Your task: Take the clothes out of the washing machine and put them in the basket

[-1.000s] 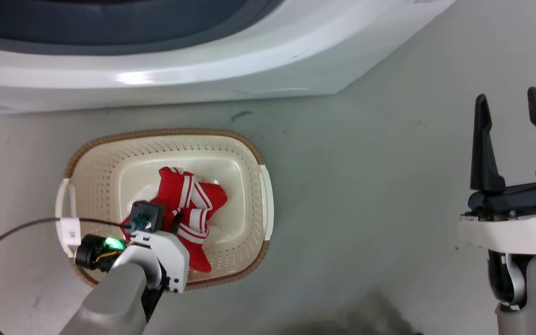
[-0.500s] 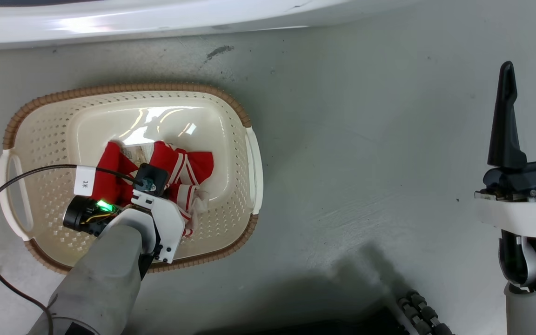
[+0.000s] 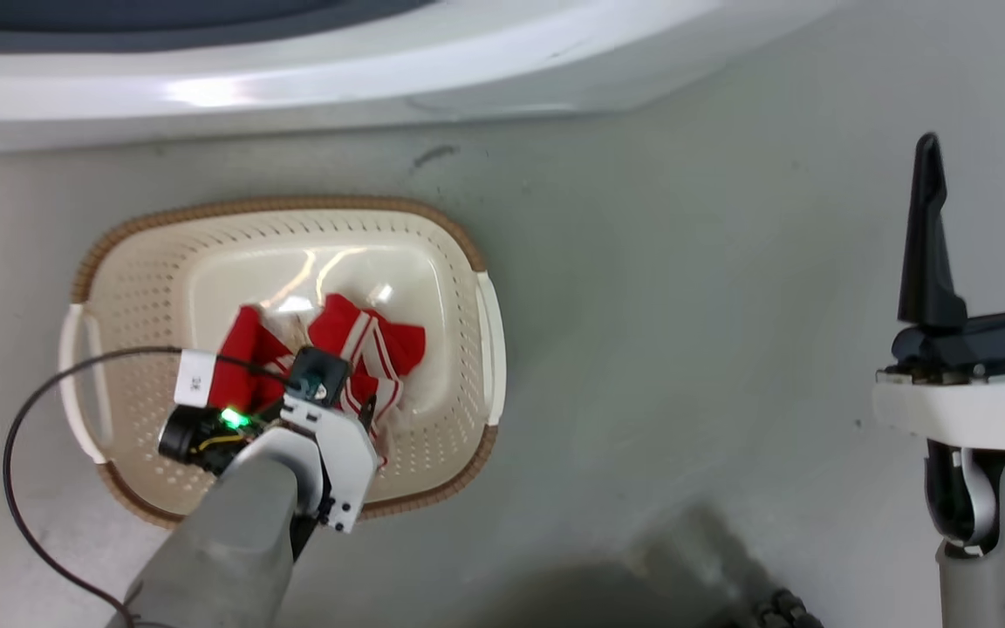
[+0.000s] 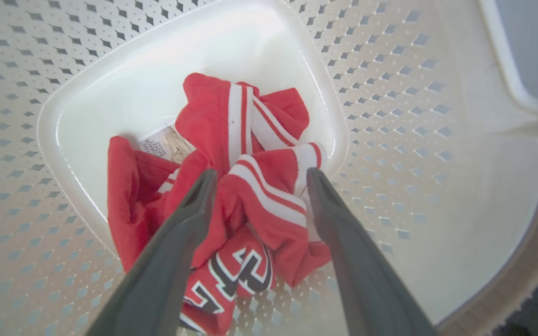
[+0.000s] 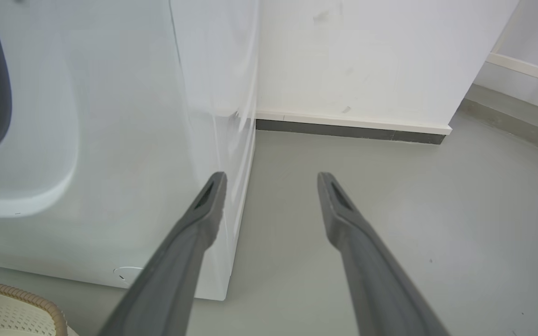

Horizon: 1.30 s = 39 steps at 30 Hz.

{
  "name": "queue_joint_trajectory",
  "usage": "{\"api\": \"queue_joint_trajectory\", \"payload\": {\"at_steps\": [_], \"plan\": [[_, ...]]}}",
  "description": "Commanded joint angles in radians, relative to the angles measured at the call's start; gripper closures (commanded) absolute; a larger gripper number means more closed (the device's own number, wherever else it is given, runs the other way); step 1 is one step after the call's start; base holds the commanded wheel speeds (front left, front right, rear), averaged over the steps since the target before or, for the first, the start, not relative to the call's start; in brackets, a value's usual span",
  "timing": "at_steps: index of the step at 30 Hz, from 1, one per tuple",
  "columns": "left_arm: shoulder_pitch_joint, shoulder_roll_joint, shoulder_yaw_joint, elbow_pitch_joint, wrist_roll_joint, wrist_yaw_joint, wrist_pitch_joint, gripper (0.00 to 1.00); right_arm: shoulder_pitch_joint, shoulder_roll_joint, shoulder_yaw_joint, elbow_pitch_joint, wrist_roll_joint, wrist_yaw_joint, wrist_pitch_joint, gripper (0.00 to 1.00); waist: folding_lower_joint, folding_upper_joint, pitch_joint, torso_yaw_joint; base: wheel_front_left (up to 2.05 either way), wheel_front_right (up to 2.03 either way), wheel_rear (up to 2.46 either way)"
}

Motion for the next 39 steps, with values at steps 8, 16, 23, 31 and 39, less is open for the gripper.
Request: {"api": "queue_joint_trajectory", "payload": {"at_steps": [8,16,23,31,39], "plan": [[0.086,-0.018,0.032,-0.026,-0.035,0.026,-0.064,0.00,0.078,0.001,0.006,0.035,-0.023,-0.001,-0.002,0.00,-0.0001,0.0000,-0.214,0.052,0.00,0.00,0.00],[0.211,0.032,0.131,-0.281,-0.022,0.098,-0.068,0.00,0.150,0.000,0.008,0.056,-0.033,-0.001,-0.002,0.00,-0.0001,0.0000,-0.350,0.075,0.00,0.00,0.00],[0.345,0.057,0.275,-0.535,0.038,0.157,-0.068,0.00,0.207,0.000,0.008,0.070,-0.036,-0.001,-0.002,0.00,-0.0001,0.0000,-0.447,0.086,0.00,0.00,0.00],[0.459,0.041,0.453,-0.813,0.137,0.180,-0.068,0.00,0.250,0.001,0.010,0.078,-0.035,-0.001,-0.002,0.00,-0.0001,0.0000,-0.521,0.088,0.00,0.00,0.00],[0.410,0.023,0.577,-0.913,0.207,0.149,-0.068,0.00,0.253,0.001,0.023,0.080,-0.027,-0.001,-0.002,0.00,-0.0001,0.0000,-0.540,0.071,0.00,0.00,0.00]]}}
